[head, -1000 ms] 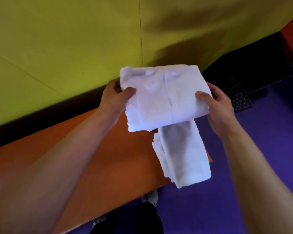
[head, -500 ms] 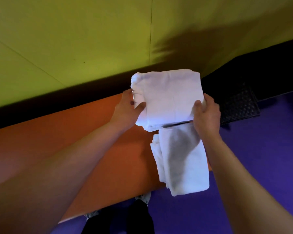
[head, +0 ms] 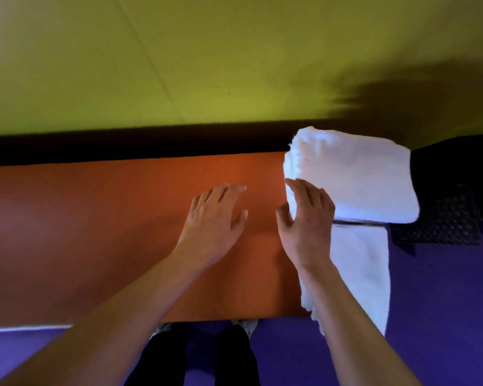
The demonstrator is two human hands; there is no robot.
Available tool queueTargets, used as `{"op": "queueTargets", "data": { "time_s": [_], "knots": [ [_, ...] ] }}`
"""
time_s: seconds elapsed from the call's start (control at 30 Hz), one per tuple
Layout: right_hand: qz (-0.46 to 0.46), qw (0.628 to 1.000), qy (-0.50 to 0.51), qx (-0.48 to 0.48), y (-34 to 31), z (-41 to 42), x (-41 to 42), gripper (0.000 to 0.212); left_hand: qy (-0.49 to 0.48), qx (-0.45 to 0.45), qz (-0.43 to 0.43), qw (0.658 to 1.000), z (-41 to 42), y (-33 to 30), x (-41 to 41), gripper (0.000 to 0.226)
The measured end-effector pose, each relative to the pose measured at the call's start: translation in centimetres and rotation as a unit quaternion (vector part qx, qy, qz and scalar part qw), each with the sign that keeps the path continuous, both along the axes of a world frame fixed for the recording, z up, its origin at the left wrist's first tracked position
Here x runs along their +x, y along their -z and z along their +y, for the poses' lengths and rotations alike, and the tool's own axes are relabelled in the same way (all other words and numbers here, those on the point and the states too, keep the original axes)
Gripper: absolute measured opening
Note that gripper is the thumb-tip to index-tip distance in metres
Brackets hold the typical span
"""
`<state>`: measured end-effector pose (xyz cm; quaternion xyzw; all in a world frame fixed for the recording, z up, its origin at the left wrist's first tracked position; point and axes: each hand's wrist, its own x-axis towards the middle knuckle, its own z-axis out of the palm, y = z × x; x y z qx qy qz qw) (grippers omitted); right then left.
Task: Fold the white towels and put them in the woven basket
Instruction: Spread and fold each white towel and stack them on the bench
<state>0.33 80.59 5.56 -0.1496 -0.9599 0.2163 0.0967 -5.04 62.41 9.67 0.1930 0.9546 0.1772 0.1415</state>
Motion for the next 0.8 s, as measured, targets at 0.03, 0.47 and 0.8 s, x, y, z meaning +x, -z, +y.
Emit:
{"op": "queueTargets", "data": {
  "time_s": [0.03,0.47,0.8],
  "knots": [
    [-0.003,1.0,-0.013,-0.003,-0.1,-1.4,-0.2,0.043,-0.011,-0.007,0.007,1.0,-1.5,-0.1,0.2,0.048],
    [-0.006,0.978,-0.207,-0.018,-4.9,-24.2,-2.9,0.042,-0.204,-0.008,0.044,0.978,-25.0,-4.9,4.4,0.041],
    [-0.043,0.957,-0.284,-0.046,-11.4,-48.3,-2.2,0.047,-0.285,0.004,0.078,0.955,-47.5,-10.5,8.2,0.038]
  ]
}}
